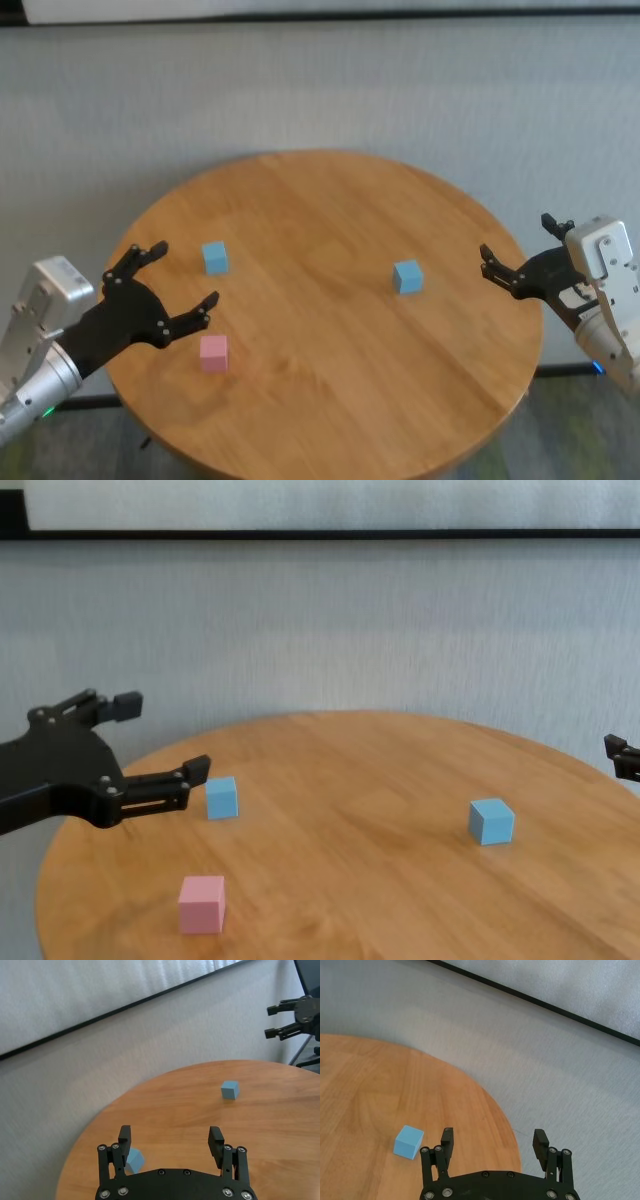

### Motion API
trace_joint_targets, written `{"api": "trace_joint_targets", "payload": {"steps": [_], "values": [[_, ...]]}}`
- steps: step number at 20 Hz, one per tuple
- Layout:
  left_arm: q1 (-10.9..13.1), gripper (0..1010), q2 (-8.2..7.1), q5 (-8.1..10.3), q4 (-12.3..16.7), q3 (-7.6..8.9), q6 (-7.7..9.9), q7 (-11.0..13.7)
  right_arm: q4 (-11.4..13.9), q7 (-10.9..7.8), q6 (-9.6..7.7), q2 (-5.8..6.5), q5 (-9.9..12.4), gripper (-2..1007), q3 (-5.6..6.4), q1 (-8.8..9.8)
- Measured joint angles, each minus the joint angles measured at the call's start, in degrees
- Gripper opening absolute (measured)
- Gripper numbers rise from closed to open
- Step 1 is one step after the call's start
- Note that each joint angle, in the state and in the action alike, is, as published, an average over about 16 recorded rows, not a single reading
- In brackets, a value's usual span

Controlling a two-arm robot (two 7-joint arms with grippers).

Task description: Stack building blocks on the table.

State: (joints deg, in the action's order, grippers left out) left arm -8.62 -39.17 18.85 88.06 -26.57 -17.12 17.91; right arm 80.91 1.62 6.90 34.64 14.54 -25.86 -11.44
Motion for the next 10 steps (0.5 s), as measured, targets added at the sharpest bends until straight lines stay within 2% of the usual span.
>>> {"api": "trace_joint_targets", "payload": {"steps": [2,5,10], "values": [[-0.5,1002,0.89,1.6,-1.9,0.27,0.04,1.2,0.0,0.0,0.0,0.0,0.0,1000,0.0,0.0],[-1.0,1001,1.85,3.99,-4.0,0.82,1.03,2.8,0.0,0.0,0.0,0.0,0.0,1000,0.0,0.0],[-1.1,1002,2.06,7.34,-4.6,1.96,4.59,4.6,0.0,0.0,0.0,0.0,0.0,1000,0.0,0.0]]}}
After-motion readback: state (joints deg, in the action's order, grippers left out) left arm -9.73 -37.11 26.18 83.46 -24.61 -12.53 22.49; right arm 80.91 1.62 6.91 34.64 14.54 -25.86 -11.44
